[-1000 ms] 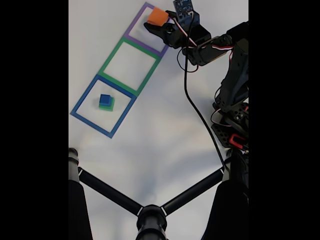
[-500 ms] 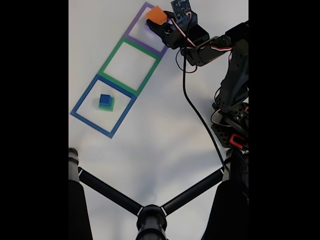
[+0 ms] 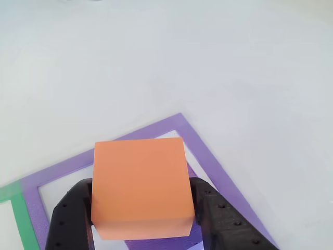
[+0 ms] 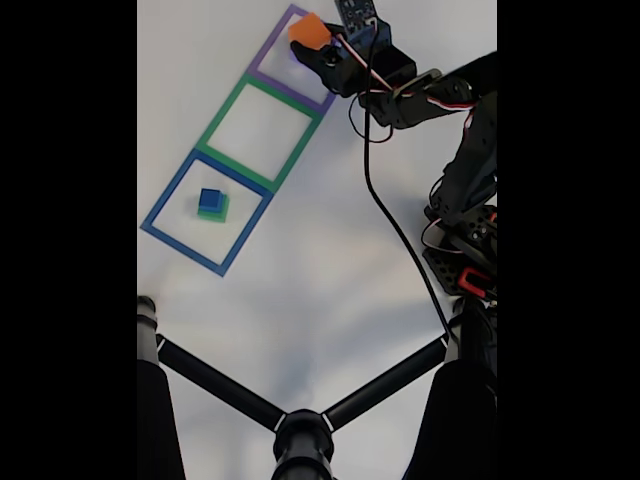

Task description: Tower of hanoi

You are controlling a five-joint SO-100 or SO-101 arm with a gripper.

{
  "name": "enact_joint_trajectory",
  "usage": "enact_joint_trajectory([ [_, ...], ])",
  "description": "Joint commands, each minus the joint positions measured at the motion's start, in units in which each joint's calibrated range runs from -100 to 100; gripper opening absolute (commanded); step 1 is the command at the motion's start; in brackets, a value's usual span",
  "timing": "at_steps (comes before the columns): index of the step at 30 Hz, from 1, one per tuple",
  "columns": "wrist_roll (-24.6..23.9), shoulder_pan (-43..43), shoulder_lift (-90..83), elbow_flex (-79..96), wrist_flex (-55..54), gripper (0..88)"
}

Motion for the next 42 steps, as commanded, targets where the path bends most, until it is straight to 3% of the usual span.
enact_joint_trajectory([
  [1,0.0,-1.9,-12.6,-3.9,13.9,12.7],
  [13,0.0,-5.7,-36.3,-24.6,69.2,12.2],
  [22,0.0,-11.5,-39.7,-54.4,106.9,12.1],
  [30,0.0,-16.9,-41.0,-66.8,120.9,12.0],
  [42,0.0,-21.0,-45.0,-59.2,117.8,12.0],
])
